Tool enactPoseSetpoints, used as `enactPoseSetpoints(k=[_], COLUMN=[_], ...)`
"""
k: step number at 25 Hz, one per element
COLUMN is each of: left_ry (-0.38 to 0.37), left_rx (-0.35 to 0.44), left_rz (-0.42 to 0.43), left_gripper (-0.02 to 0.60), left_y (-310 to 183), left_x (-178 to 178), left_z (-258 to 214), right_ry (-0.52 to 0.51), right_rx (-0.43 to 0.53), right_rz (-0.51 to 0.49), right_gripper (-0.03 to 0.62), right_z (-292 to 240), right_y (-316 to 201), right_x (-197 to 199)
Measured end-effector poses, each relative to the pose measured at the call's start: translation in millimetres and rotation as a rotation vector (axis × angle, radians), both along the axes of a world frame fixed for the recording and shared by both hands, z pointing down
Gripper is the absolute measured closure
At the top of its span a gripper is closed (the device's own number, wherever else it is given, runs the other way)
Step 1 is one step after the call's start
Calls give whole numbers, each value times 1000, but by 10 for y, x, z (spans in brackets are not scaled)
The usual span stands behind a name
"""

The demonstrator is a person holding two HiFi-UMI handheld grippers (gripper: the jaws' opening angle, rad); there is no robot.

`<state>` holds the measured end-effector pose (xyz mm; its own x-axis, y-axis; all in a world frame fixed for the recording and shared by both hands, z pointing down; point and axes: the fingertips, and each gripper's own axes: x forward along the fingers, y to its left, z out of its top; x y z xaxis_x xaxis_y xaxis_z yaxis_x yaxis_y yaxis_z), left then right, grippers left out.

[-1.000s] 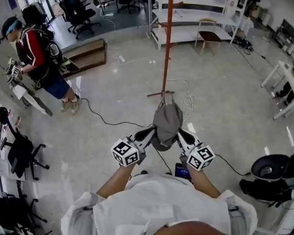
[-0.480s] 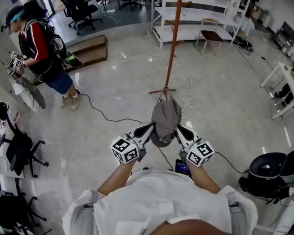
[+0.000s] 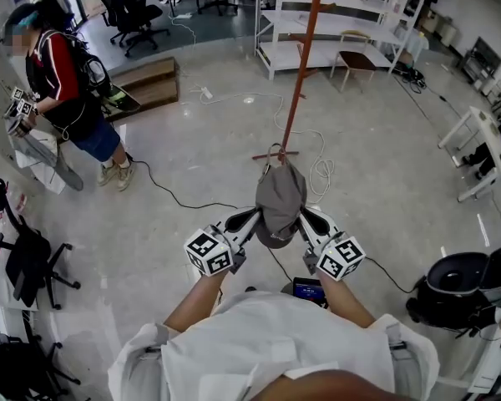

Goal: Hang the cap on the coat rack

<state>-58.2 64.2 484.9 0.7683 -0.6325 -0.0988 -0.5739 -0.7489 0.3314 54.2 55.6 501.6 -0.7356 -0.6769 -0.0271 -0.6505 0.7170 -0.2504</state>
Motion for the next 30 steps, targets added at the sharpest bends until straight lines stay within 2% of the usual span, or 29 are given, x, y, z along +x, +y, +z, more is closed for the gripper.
enactPoseSetpoints(k=[10,13,18,25,30], left_ry=[42,50,49,22,7], left_rx=[-12,-1,-8,1,3], left_rz=[68,61,22,4,30], left_gripper=[563,563,563,563,563], left_y=[-244,-399,-669,-1294,-1774], left_x=[-28,-48,-320,-499,-351], left_z=[109,117,76,-18,-72], right_ry=[40,43,10,-14,-25], right_rx=[-34,-29,-22,-22,-9], right_rz=[25,15,-9,-25,-4], right_gripper=[549,549,549,549,549], right_z=[86,122,62,38,-29], right_y=[-236,-437,-753,-1343,-1842], right_x=[-19,-53,-311,-468,-330])
